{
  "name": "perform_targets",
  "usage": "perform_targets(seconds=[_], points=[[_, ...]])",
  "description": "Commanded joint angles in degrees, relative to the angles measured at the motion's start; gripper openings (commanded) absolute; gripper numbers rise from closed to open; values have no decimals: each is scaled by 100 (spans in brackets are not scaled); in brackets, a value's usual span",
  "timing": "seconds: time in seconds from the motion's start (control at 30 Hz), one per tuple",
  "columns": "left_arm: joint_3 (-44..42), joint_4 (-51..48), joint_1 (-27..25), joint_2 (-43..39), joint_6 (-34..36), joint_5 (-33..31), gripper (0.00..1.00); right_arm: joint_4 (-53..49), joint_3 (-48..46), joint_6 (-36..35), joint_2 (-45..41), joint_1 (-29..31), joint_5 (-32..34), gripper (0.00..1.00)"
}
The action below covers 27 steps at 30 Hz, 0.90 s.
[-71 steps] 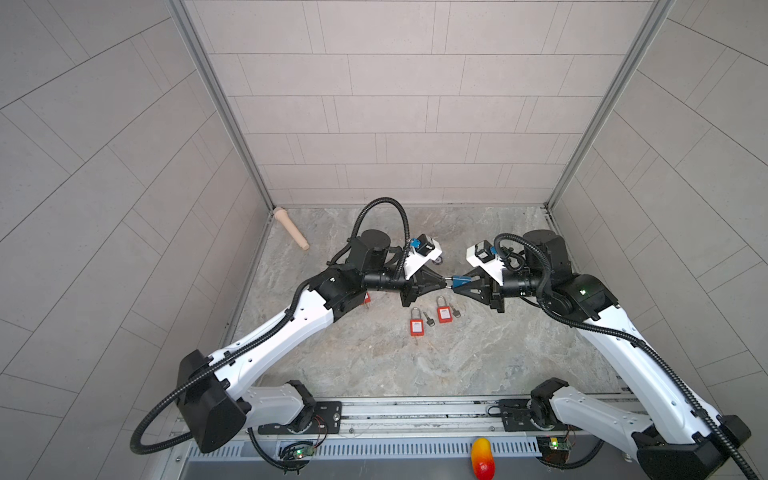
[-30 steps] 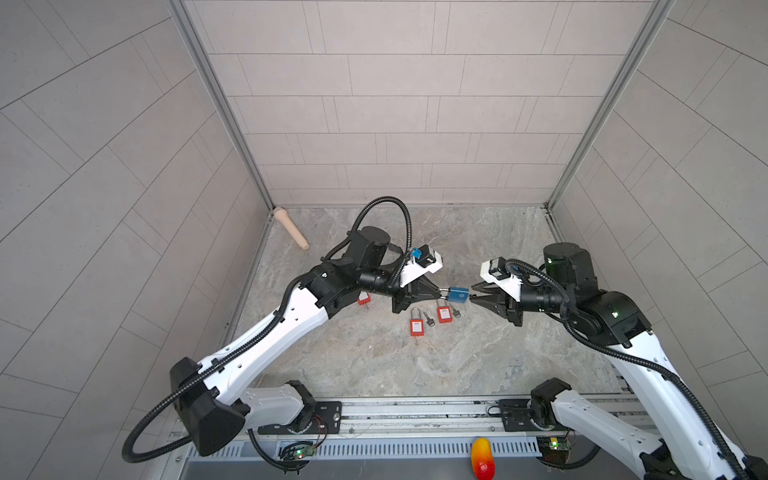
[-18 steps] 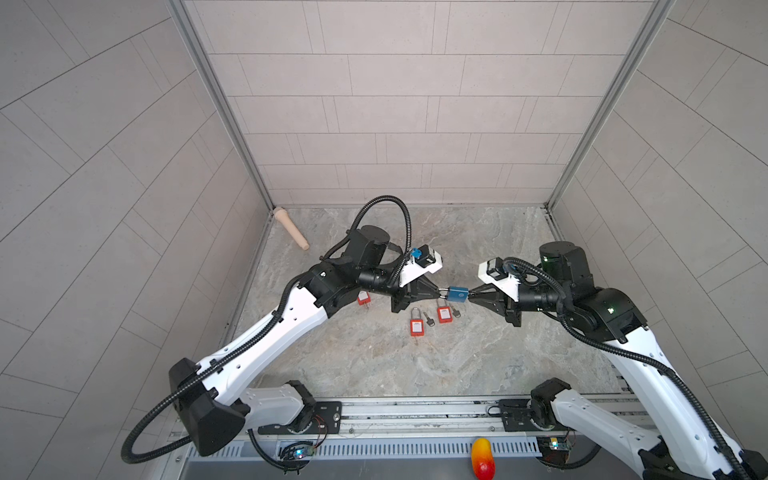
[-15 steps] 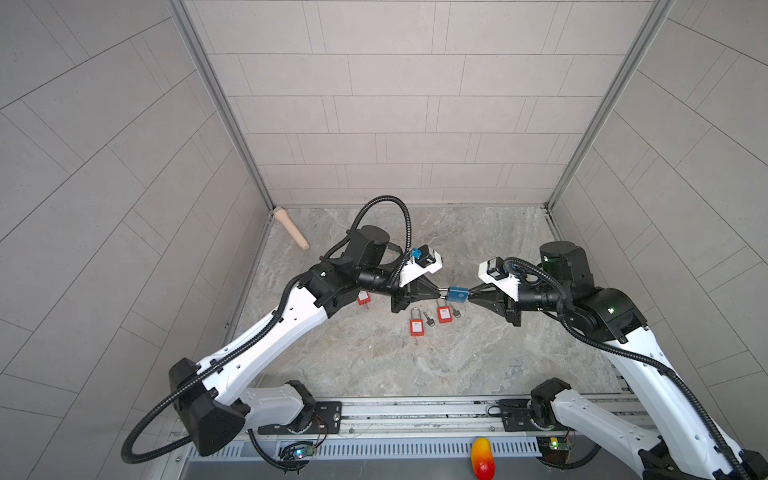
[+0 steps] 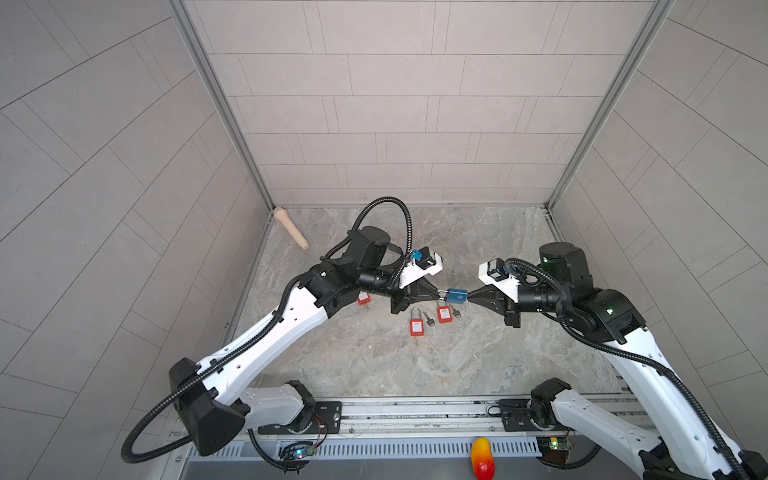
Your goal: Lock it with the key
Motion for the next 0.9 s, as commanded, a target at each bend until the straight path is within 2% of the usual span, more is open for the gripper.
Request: perform_targets(seconds=[0.0,0.17,0.4,0.63,0.73,0.8,0.87], points=[[171,233,-28,-123,111,132,0,-61,-89,-172,-130,-12,196,0],[120,141,58,-248,251,-20,0,-72,-228,-233,-245,-93,444,0],[-241,96,414,-607,259,-40,0,-74,-535,-316,-348,-597,417,0],[-444,160,706,-783,166,39,0,229,-726,-166,-311,-618,444,0],[-259,-590,732,-684,651,-131,0,430,-829,-185,-281,-618,513,0],[-96,-1483,725,-534,1187,-365,0,711,-1009,147,-297,-573,685,0],[50,-2284,727,-332,1602,-565,0,1082,-1213,660,-329,-378,1160,0]])
